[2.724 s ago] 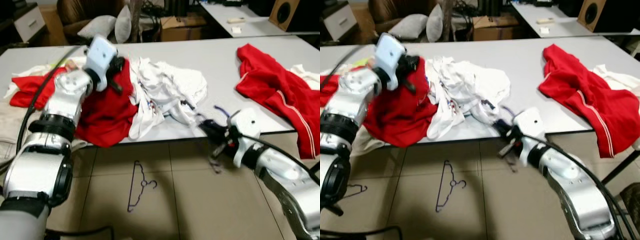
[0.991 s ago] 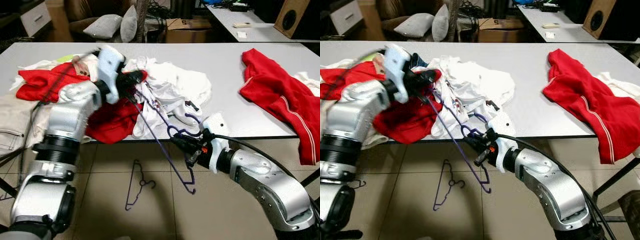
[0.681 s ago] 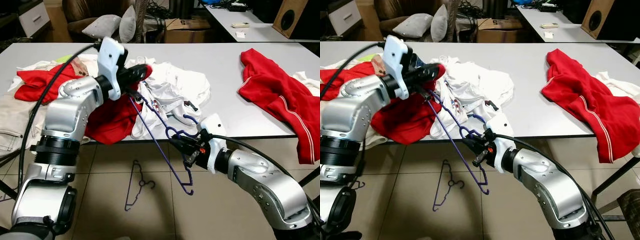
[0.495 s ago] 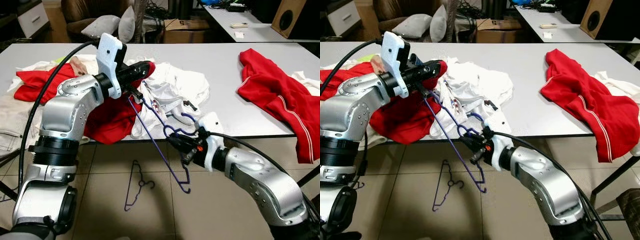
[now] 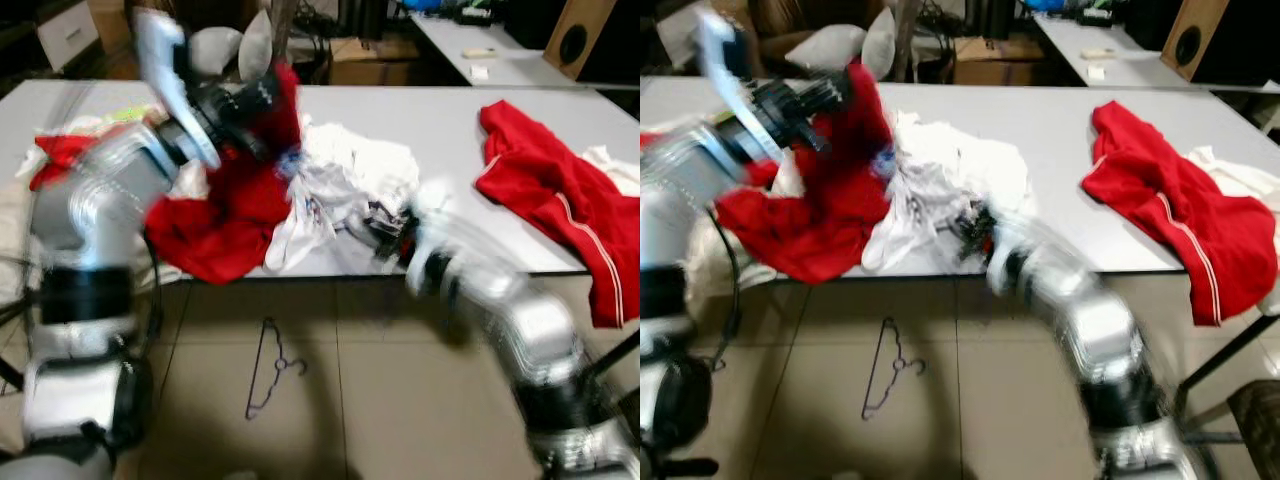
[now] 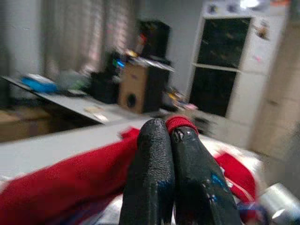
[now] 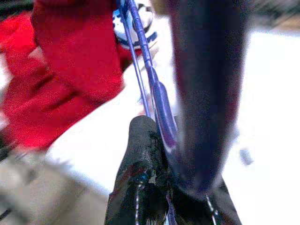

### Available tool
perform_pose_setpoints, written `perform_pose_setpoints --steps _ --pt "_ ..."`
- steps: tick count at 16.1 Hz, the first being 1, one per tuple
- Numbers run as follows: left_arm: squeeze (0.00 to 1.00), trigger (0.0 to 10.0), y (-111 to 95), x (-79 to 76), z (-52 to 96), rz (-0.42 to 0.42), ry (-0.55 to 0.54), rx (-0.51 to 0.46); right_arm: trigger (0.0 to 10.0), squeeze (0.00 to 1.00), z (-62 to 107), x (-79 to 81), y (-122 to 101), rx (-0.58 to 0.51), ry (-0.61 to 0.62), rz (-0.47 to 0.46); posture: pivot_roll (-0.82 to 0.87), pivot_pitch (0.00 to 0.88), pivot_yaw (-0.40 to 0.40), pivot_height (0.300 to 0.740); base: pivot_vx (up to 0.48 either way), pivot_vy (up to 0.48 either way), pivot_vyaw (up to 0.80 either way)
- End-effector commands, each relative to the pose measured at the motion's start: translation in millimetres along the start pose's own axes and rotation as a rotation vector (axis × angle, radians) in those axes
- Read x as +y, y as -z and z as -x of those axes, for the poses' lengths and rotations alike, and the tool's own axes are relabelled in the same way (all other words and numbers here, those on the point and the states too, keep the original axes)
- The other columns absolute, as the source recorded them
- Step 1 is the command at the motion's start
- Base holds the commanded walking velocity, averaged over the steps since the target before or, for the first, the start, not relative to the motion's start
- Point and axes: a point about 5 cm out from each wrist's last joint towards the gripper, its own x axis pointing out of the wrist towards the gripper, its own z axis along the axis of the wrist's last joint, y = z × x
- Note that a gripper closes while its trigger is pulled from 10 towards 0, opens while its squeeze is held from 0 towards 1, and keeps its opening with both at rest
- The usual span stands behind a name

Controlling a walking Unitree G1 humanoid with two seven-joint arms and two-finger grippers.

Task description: Hang hanger

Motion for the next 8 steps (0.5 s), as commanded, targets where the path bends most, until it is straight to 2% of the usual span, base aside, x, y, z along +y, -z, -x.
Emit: perform_pose_setpoints --steps 1,2,3,5,7,8 --pt "0.00 0.0 -14.6 13.8 7.4 -0.027 -0.100 -0.057 10.0 0.00 5.8 -24.7 -15.8 -0.082 0.107 0.019 -0.05 0.000 -0.035 0.740 0.000 0.000 0.00" --pt "0.00 0.0 -20.0 24.4 14.4 -0.043 -0.178 -0.076 10.0 0.00 10.5 -35.1 -28.3 -0.138 0.124 0.032 -0.05 0.000 -0.035 0.740 0.000 0.000 0.00" --pt "0.00 0.0 -21.5 30.8 19.7 -0.058 -0.226 -0.073 10.0 0.00 14.1 -38.5 -35.4 -0.169 0.099 0.040 -0.04 0.000 -0.039 0.740 0.000 0.000 0.00" --pt "0.00 0.0 -2.4 36.5 26.2 -0.130 -0.288 0.061 10.0 0.00 24.5 -24.7 -32.5 -0.156 -0.083 0.078 -0.04 0.000 -0.039 0.740 0.000 0.000 0.00" --pt "0.00 0.0 29.4 32.2 25.9 -0.220 -0.281 0.232 10.0 0.00 44.8 -0.3 -4.6 -0.027 -0.335 0.159 -0.04 0.000 -0.031 0.740 0.000 0.000 0.00" --pt "0.00 0.0 36.3 29.3 24.8 -0.220 -0.263 0.260 10.0 0.00 51.4 5.8 3.7 0.017 -0.394 0.159 -0.04 0.000 -0.031 0.740 0.000 0.000 0.00"
